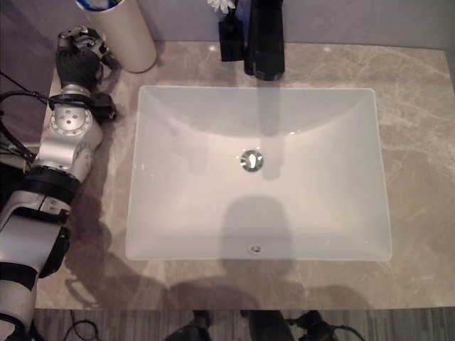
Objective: Put brush and paste in cup on sink, flatten towel.
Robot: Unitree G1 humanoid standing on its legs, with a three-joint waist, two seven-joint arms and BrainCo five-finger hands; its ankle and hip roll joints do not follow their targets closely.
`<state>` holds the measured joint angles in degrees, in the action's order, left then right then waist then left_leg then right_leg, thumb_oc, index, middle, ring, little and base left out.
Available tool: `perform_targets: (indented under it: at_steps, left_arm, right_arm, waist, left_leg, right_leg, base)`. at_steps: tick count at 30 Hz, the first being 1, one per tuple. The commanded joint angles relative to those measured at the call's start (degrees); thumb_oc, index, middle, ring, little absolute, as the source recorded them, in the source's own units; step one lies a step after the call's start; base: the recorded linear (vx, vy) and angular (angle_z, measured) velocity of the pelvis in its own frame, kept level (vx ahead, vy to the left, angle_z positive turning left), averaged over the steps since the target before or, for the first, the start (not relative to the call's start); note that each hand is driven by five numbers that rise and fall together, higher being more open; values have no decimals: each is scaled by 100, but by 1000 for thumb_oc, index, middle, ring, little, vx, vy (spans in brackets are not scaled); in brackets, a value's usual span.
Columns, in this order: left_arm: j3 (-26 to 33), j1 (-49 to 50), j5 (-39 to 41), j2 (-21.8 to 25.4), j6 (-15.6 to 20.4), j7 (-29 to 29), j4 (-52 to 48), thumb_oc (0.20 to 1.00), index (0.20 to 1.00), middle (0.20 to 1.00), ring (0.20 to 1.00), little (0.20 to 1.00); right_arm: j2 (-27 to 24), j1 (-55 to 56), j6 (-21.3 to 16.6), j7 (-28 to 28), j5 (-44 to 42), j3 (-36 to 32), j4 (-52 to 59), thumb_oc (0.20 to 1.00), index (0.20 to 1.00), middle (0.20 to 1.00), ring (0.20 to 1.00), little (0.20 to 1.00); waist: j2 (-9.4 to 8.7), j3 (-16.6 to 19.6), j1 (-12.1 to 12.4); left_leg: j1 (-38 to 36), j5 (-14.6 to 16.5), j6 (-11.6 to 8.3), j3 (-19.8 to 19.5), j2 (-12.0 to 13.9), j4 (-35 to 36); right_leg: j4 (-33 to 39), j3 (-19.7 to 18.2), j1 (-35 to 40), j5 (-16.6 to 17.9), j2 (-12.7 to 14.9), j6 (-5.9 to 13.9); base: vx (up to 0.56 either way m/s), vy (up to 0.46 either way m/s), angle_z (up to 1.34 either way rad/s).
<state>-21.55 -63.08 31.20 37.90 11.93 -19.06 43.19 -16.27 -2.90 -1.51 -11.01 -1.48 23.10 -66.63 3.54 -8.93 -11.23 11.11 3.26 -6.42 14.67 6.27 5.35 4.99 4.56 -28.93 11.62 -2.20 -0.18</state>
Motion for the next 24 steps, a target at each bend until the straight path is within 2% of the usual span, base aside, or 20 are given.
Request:
perform_targets:
  at_steps: [1,19,24]
  left_arm:
    - [-286,58,-159,-227,-193,134,231,200,200,200,200,200]
    - [-343,83,-339,-540,-215,179,337,200,200,200,200,200]
    - [-275,140,-385,-537,-214,166,425,200,200,200,200,200]
  right_arm:
    - [-104,1,-53,-56,-153,143,28,1000,1000,1000,1000,1000]
    - [-184,58,-41,-56,-100,131,32,1000,1000,1000,1000,1000]
    - [-218,120,-47,-19,-23,167,37,1000,1000,1000,1000,1000]
  waist:
    - [-24,-252,-280]
    - [1,-247,-368]
    - [-44,-222,-350]
  left_leg:
    - [-473,-884,-312,-144,154,-35]
    - [-625,-819,-275,21,143,-35]
    - [-707,-761,-234,94,96,-35]
  right_leg:
    - [-90,144,644,-578,82,492]
    - [-117,68,665,-596,12,468]
    - [-93,-39,692,-593,-5,468]
  base:
    - [0,0,0]
    - [-2,-1,-3]
    - [-15,-4,-10]
